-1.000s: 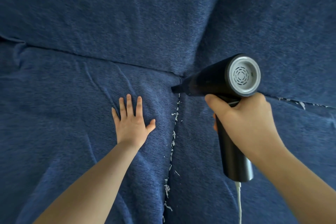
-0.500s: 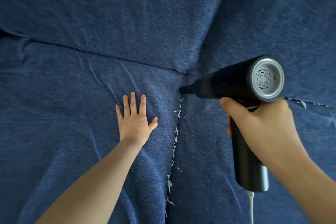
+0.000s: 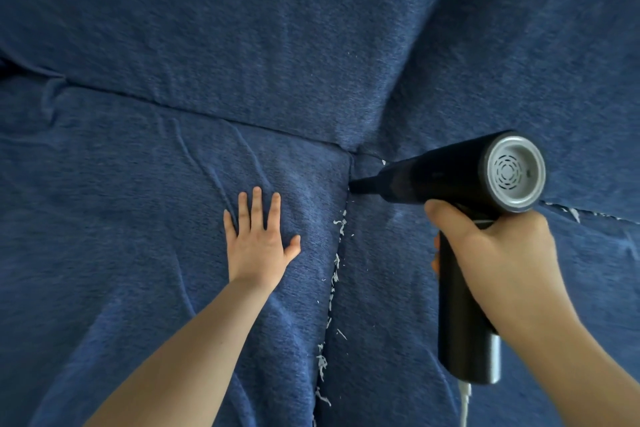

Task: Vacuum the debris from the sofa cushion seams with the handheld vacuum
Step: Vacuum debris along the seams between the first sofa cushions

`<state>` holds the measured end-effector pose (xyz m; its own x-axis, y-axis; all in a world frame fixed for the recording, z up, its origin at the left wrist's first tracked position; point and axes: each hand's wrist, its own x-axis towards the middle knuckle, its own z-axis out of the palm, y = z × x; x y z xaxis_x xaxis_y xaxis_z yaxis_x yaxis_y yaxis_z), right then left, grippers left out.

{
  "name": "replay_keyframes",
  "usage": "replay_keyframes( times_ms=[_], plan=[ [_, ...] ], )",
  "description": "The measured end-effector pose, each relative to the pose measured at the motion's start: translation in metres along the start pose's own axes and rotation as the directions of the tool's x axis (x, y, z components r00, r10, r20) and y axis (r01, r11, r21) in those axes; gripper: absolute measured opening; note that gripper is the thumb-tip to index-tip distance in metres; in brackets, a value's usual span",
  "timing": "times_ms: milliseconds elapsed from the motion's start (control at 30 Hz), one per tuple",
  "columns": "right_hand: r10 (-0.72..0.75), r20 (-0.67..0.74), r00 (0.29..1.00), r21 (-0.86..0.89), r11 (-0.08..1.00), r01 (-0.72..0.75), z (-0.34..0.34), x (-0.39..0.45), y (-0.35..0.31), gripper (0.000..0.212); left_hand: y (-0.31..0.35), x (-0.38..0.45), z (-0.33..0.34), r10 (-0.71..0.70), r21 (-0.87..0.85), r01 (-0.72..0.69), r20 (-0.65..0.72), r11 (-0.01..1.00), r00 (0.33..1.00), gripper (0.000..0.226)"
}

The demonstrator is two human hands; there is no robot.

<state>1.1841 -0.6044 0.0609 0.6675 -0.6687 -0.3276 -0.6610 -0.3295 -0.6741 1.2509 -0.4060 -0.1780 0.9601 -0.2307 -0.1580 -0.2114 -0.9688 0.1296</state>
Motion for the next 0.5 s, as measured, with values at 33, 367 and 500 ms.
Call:
replay_keyframes(
  times_ms=[33, 367, 500],
  plan=[
    [-0.006, -0.003, 1.000, 0.006, 1.000, 0.006, 0.004, 0.002, -0.001, 0.040, 0.000, 0.000, 0.000, 0.000, 0.001, 0.000, 0.000, 1.000, 1.000, 0.084],
    [-0.040, 0.013, 0.999, -0.097, 0.994, 0.041, 0.024, 0.003, -0.002, 0.037, -0.002, -0.001, 0.001, 0.018, -0.009, -0.018, -0.011, 1.000, 1.000, 0.083],
    [-0.032, 0.027, 0.999, -0.103, 0.994, 0.035, 0.015, -0.001, -0.007, 0.037, -0.005, -0.002, 0.000, 0.036, -0.005, -0.036, -0.015, 0.999, 0.999, 0.082]
  ],
)
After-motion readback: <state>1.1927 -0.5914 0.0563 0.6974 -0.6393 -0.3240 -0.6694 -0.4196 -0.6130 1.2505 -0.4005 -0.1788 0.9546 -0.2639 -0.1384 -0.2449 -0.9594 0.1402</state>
